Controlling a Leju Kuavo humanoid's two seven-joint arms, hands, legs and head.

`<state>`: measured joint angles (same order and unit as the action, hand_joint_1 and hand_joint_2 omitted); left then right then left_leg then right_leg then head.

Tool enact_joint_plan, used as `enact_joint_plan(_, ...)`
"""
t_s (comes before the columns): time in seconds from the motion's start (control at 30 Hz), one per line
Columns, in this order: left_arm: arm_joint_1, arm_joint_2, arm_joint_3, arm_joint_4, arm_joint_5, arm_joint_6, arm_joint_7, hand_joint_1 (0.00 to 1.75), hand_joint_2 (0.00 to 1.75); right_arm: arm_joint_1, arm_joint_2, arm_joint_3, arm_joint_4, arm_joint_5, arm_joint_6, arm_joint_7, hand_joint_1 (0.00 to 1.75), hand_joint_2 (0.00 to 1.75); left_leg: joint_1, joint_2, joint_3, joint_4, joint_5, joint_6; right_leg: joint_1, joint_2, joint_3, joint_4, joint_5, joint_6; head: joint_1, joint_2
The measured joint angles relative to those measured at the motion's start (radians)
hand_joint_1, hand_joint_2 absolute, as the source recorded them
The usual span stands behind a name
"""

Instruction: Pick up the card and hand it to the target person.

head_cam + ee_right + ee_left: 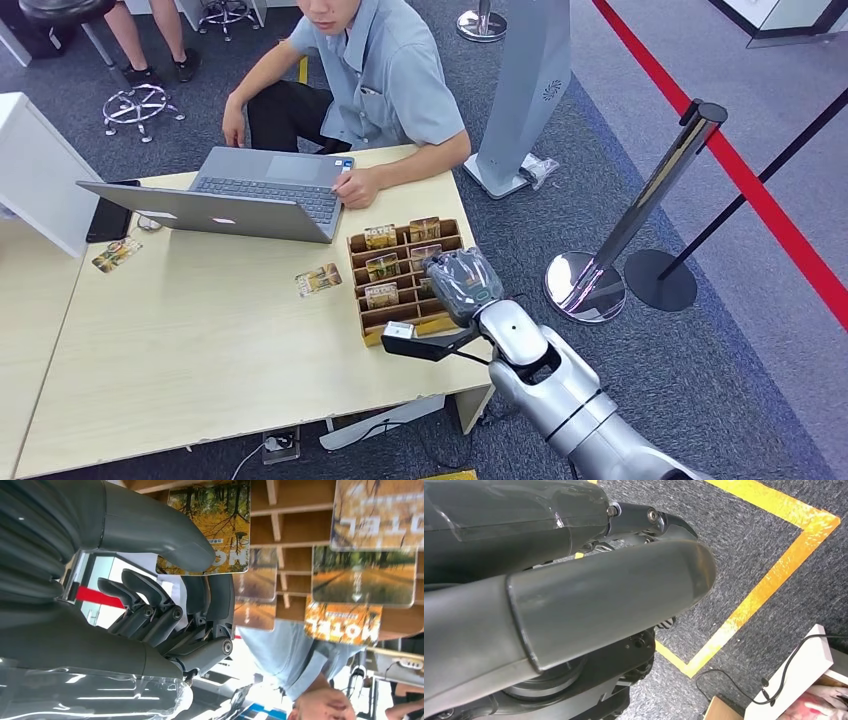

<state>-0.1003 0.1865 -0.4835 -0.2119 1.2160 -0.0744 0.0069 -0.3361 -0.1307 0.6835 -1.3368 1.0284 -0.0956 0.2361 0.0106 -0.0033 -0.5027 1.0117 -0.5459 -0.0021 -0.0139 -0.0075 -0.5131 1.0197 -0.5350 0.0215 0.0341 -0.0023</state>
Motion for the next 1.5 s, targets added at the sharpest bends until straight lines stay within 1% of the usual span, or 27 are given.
enact_joint_plan(0.13,0.0,-0.003,0.0,0.004,0.004,0.029,0.024,0.0,0.0,0.007,-0.022,-0.037,-0.084,0.017,0.027,0.017,1.75,1.75,0.0,0.0,0.0,0.0,0.0,0.0,0.0,0.0,0.0,0.0,0.0,0.0,0.0,0.0)
enact_joint_plan(0.23,0.0,-0.003,0.0,0.007,0.006,0.054,0.046,0.0,0.0,0.024,-0.044,-0.073,-0.161,0.032,0.029,0.023,1.75,1.75,0.0,0.0,0.0,0.001,0.0,0.0,0.0,0.0,0.0,0.0,0.0,0.0,0.0,0.0)
enact_joint_plan(0.47,0.0,-0.005,0.0,0.008,0.006,0.06,0.045,0.0,0.0,0.025,-0.083,-0.168,-0.333,0.048,0.051,0.031,1.75,1.75,-0.001,0.001,0.0,0.001,0.0,0.0,0.0,0.0,0.0,0.0,0.0,0.0,0.0,0.0)
enact_joint_plan(0.6,0.0,-0.009,0.0,0.008,0.001,0.057,0.047,0.0,0.0,0.003,-0.092,-0.217,-0.388,0.044,0.027,0.005,1.75,1.75,0.0,0.001,0.0,0.001,0.0,0.0,0.0,0.0,0.0,0.0,0.0,0.0,0.0,0.0)
enact_joint_plan(0.73,-0.002,-0.013,0.0,0.008,-0.012,0.05,0.056,0.0,0.0,-0.027,-0.09,-0.238,-0.37,0.034,-0.02,-0.047,1.75,1.75,0.0,0.001,0.0,0.001,0.0,0.0,0.0,0.0,0.0,0.0,0.0,0.0,0.0,0.0)
enact_joint_plan(0.87,-0.003,-0.017,0.0,0.008,-0.018,0.041,0.056,0.0,0.0,-0.056,-0.078,-0.242,-0.309,0.022,-0.044,-0.087,1.75,1.75,0.0,0.001,0.0,0.001,0.0,0.0,0.0,0.0,0.001,0.0,0.0,0.0,0.0,0.0)
enact_joint_plan(1.2,-0.004,-0.017,0.0,0.008,-0.035,0.037,0.058,0.0,0.0,-0.125,-0.034,-0.234,-0.148,0.017,-0.071,-0.128,1.75,1.75,0.0,0.001,-0.001,0.001,0.0,0.0,0.0,0.0,0.0,0.0,0.0,0.0,0.0,0.0)
enact_joint_plan(1.33,-0.005,-0.017,0.0,0.008,-0.036,0.04,0.066,0.0,0.0,-0.141,-0.021,-0.233,-0.102,0.041,-0.088,-0.122,0.0,1.75,0.0,0.0,-0.001,0.001,0.0,0.0,0.0,0.0,0.0,0.0,0.0,0.0,0.0,0.0)
enact_joint_plan(1.43,-0.005,-0.017,0.0,0.008,-0.036,0.049,0.07,0.0,0.0,-0.143,-0.016,-0.234,-0.084,0.038,-0.092,-0.116,0.0,1.75,0.0,0.0,-0.001,0.001,0.0,0.0,0.0,0.0,0.0,0.0,0.0,0.0,0.0,0.0)
enact_joint_plan(1.5,-0.005,-0.017,0.0,0.008,-0.031,0.057,0.069,0.0,0.0,-0.139,-0.012,-0.234,-0.079,-0.007,-0.082,-0.124,0.0,1.75,0.0,0.0,-0.001,0.001,0.0,0.0,0.0,0.0,0.0,0.0,0.0,0.0,0.0,0.0)
